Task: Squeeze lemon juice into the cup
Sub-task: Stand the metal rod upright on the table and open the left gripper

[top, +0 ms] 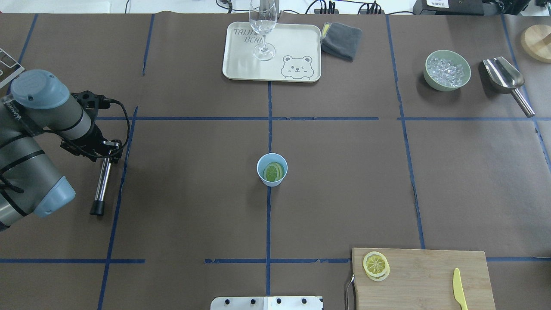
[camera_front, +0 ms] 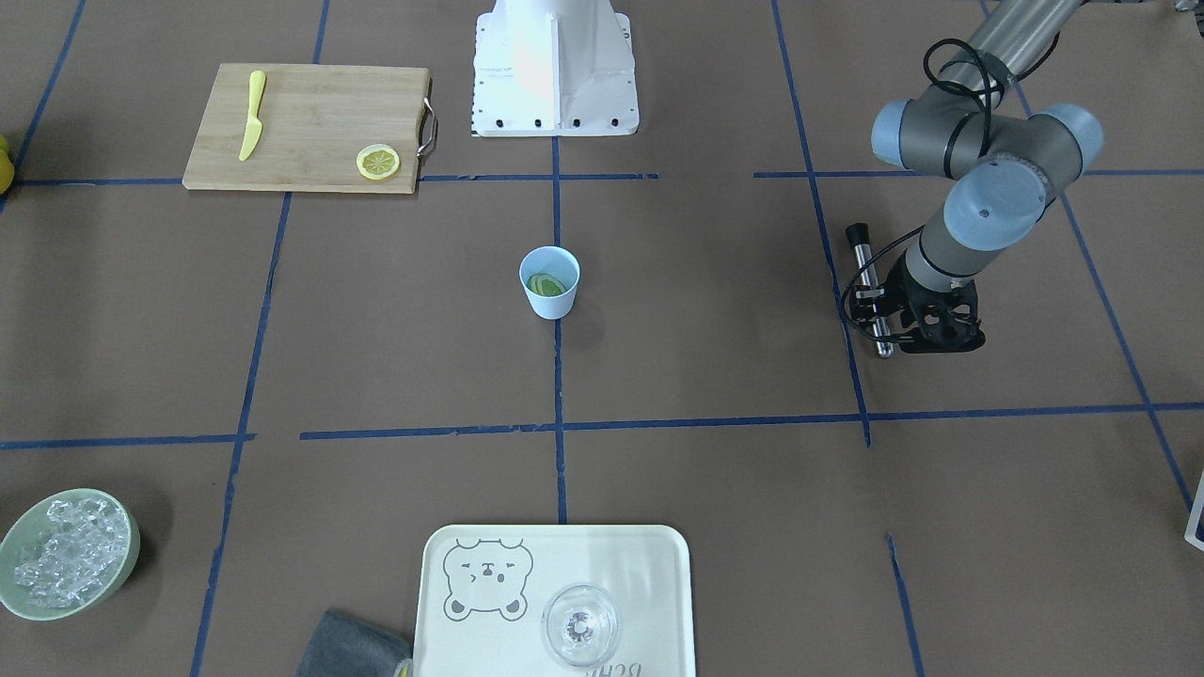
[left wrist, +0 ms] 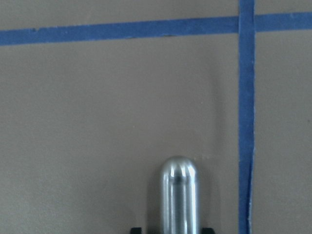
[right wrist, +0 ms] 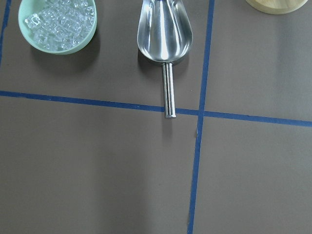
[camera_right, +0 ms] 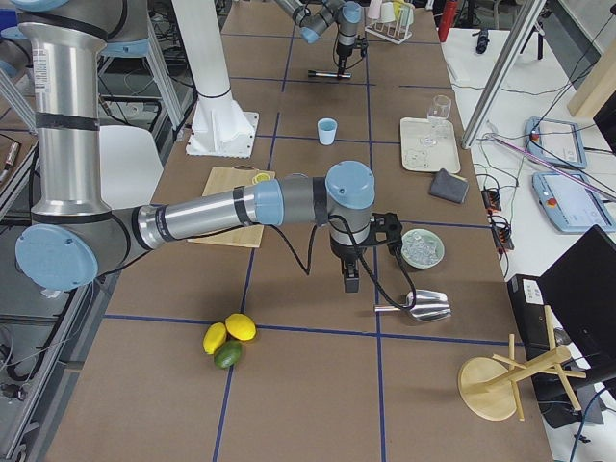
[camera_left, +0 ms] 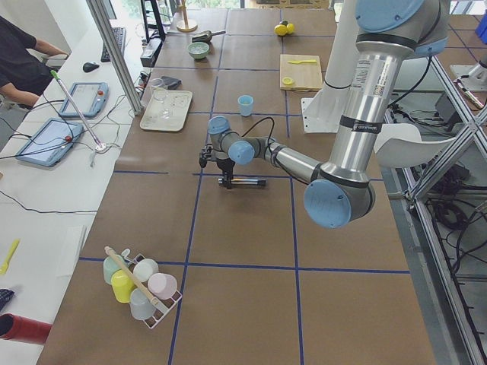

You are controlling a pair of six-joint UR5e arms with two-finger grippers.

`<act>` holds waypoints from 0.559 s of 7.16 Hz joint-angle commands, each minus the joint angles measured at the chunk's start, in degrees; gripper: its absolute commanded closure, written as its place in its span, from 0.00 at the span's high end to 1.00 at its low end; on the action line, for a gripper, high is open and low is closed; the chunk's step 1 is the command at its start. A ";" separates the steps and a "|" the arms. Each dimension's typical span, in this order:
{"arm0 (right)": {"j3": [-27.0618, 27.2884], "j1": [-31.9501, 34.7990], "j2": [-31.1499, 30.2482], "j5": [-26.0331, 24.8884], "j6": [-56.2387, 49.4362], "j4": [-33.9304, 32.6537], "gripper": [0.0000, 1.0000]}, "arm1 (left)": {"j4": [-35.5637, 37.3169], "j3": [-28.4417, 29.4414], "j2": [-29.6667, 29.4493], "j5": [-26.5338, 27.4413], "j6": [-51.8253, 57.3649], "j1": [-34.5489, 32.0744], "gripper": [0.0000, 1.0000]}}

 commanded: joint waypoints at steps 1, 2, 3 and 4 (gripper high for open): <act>0.01 0.00 0.11 0.00 -0.02 0.00 1.00 | 0.25 -2.98 0.06 0.26 0.21 -0.75 1.00; 0.01 0.00 0.20 0.00 0.07 0.00 1.00 | 0.95 -6.14 0.06 -0.17 0.04 -3.45 1.00; 0.01 0.00 0.20 0.00 -0.02 0.00 1.00 | 2.08 -7.82 -0.21 -0.18 -0.66 -5.13 1.00; 0.01 0.00 0.20 0.00 0.07 0.00 1.00 | 2.53 -8.10 -0.47 -0.35 0.12 -7.76 1.00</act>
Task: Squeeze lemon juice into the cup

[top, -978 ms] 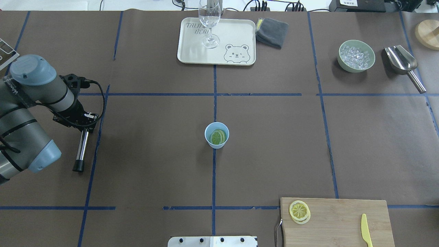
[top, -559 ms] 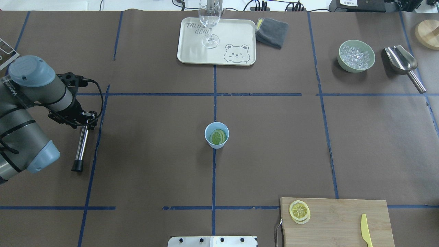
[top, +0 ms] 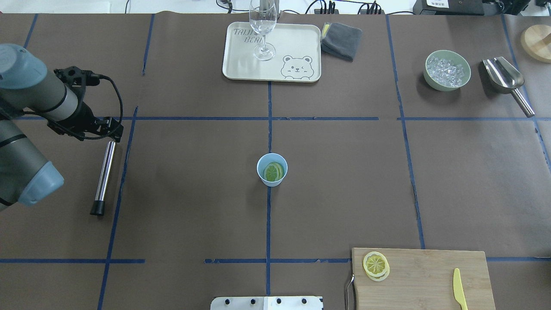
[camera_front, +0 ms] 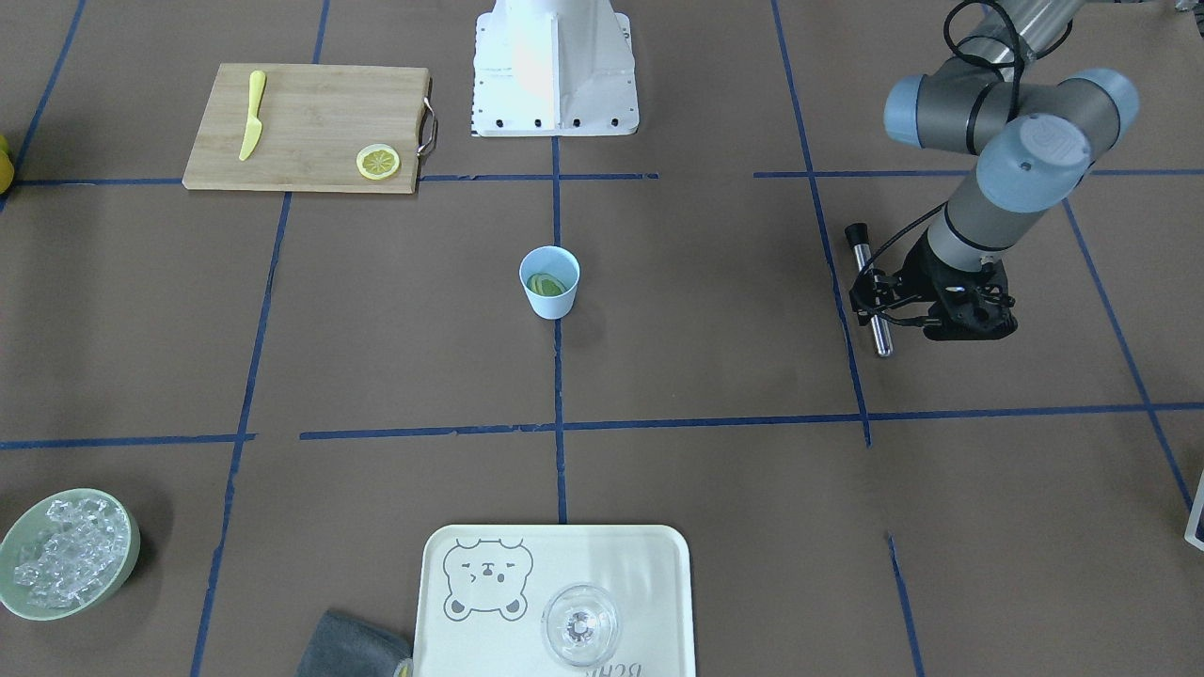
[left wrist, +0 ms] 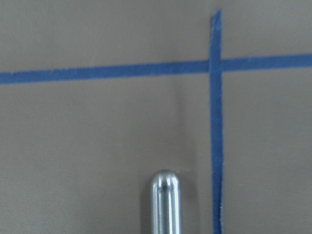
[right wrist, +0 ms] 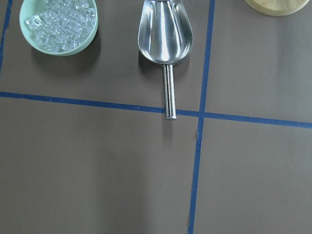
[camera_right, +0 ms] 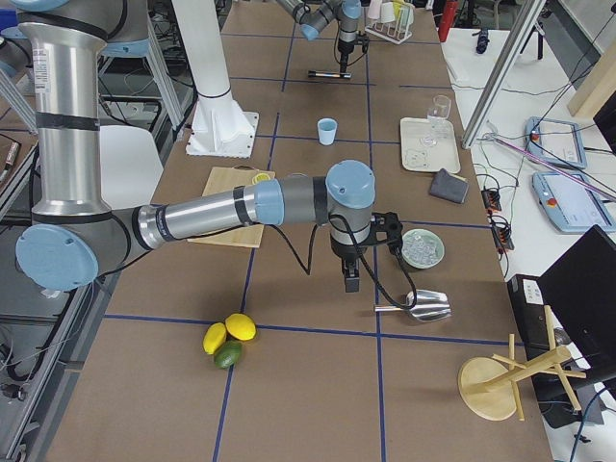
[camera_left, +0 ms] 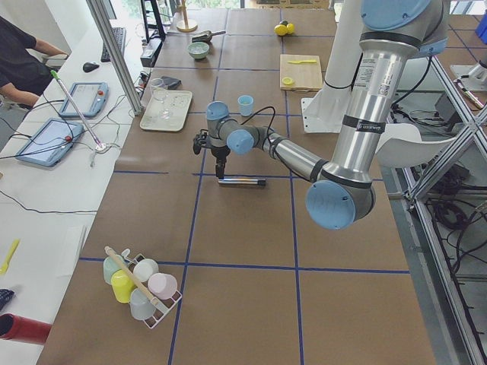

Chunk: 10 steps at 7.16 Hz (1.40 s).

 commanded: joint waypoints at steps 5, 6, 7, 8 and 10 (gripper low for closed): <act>-0.70 0.00 -2.00 0.79 0.13 -0.17 1.00 | 6.84 -0.18 1.99 -1.60 31.65 -21.63 1.00; -1.40 0.00 -2.00 0.70 0.13 -0.17 1.00 | 6.68 2.97 3.66 -2.90 39.04 -26.02 1.00; -2.02 0.00 -2.00 0.53 0.05 -0.17 1.00 | 6.42 6.13 4.54 -5.27 44.85 -29.63 1.00; -3.33 0.00 -1.83 0.61 0.04 -0.09 1.00 | 6.07 9.90 4.73 -6.86 49.52 -33.32 1.00; -5.01 -0.09 -1.12 0.70 -0.04 -0.09 1.00 | 6.59 14.93 5.08 -7.22 56.75 -41.06 1.00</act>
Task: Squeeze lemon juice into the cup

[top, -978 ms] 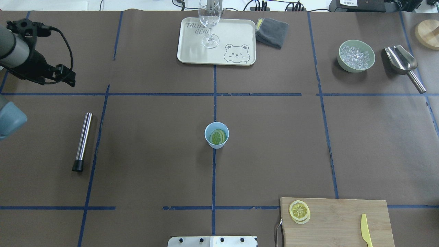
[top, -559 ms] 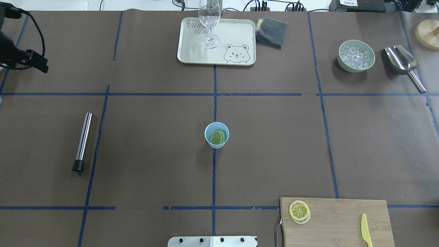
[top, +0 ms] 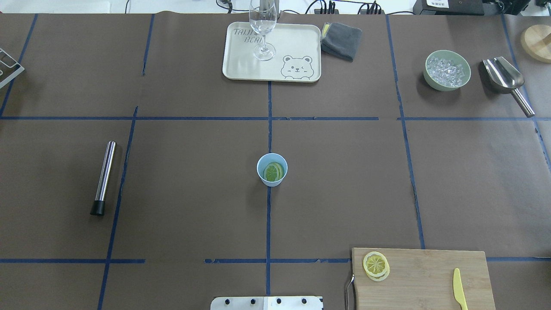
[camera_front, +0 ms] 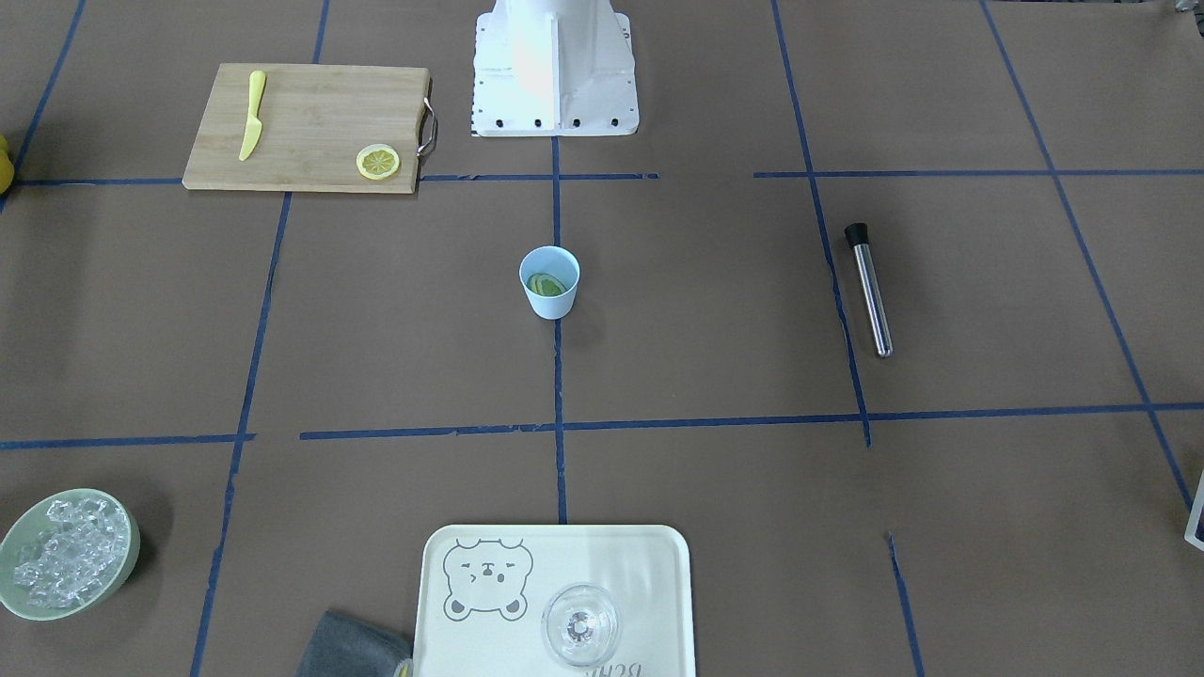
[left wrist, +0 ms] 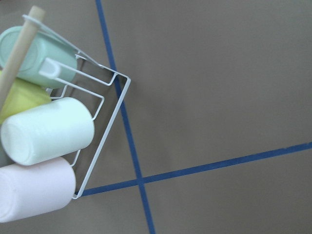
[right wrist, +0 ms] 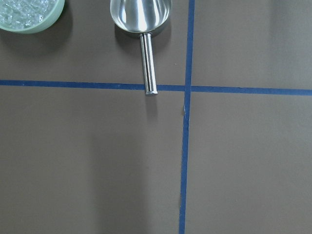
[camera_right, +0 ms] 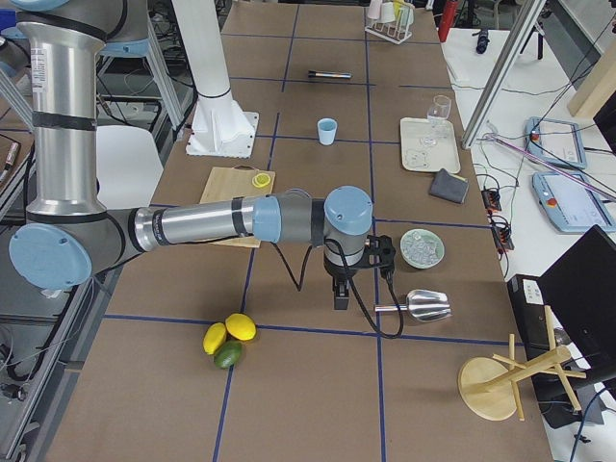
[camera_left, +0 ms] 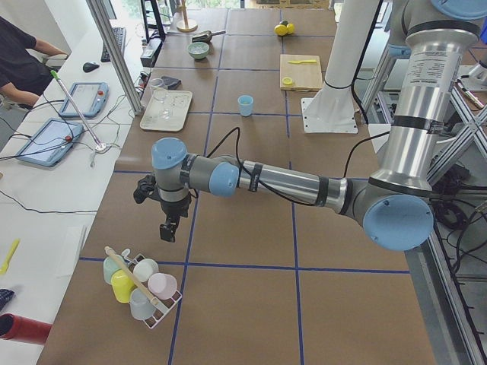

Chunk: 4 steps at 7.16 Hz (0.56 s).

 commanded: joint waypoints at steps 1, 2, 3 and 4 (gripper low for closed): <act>-1.31 -0.03 0.42 0.03 -0.04 0.01 1.00 | 0.34 3.17 3.19 -2.86 5.31 -5.65 1.00; -1.32 -0.03 0.42 0.03 -0.04 0.01 1.00 | 0.34 2.65 4.27 -3.49 5.15 -5.57 1.00; -1.40 -0.03 0.34 0.03 -0.04 0.01 1.00 | 0.43 2.30 4.19 -3.50 4.71 -5.57 1.00; -1.49 -0.03 0.34 0.12 -0.04 0.01 1.00 | 0.43 2.03 4.19 -3.50 4.10 -5.49 1.00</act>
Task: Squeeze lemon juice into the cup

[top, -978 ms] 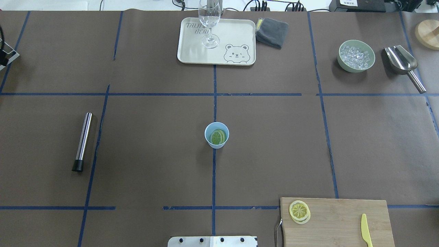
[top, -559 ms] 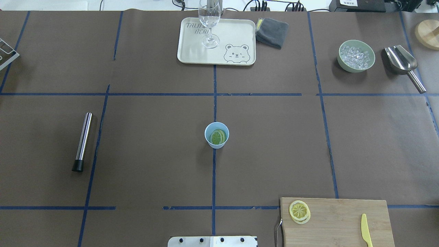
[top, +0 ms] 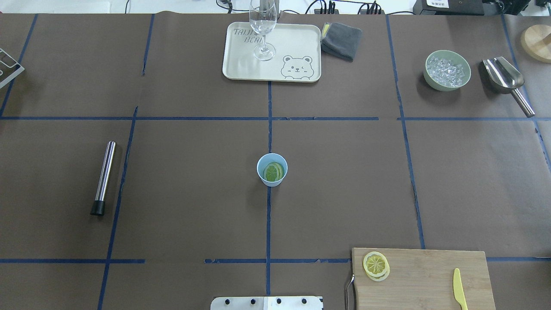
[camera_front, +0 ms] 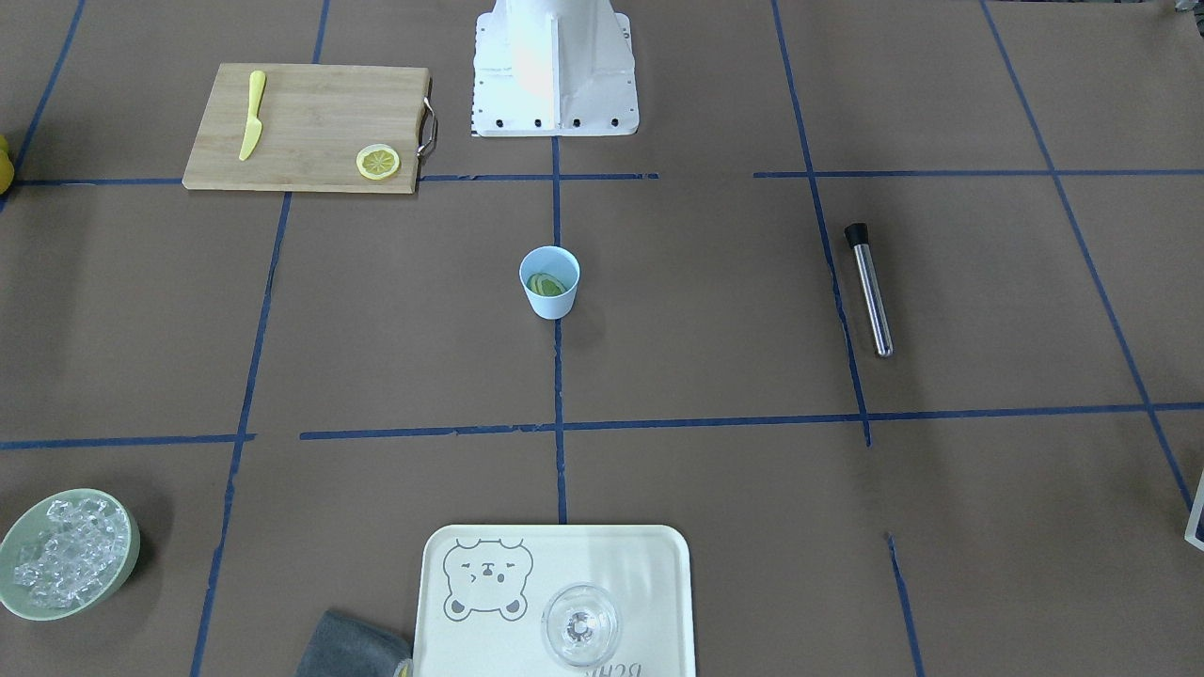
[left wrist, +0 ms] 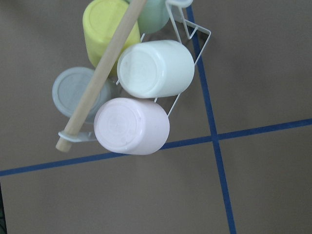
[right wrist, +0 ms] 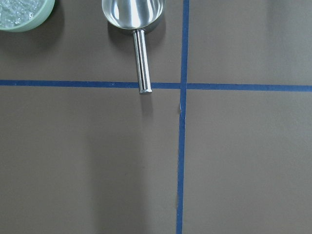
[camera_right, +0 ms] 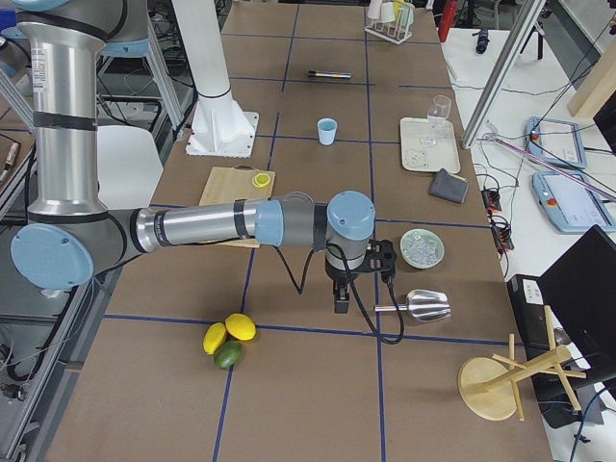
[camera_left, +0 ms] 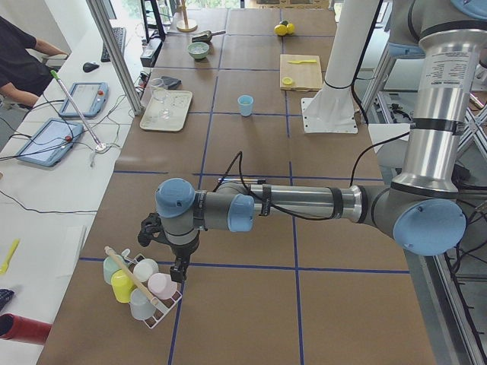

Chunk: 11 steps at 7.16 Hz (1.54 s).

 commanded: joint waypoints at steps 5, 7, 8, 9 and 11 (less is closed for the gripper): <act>-1.09 0.00 -0.20 1.12 -0.35 0.00 1.00 | 0.39 -1.57 0.67 -1.06 -4.67 1.20 1.00; -1.53 0.00 -0.20 1.12 -0.44 0.09 1.00 | 0.39 -1.92 0.67 -1.06 -4.67 1.46 1.00; -1.62 0.00 -0.46 1.12 -0.53 0.09 1.00 | 0.39 -1.92 0.67 -1.06 -4.67 1.46 1.00; -1.88 0.00 -0.46 1.12 -0.61 0.18 1.00 | 0.39 -2.01 0.67 -1.06 -4.67 1.46 1.00; -5.11 0.00 -0.90 1.12 -0.27 7.43 1.00 | 0.39 -2.01 0.67 -1.06 -4.67 1.46 1.00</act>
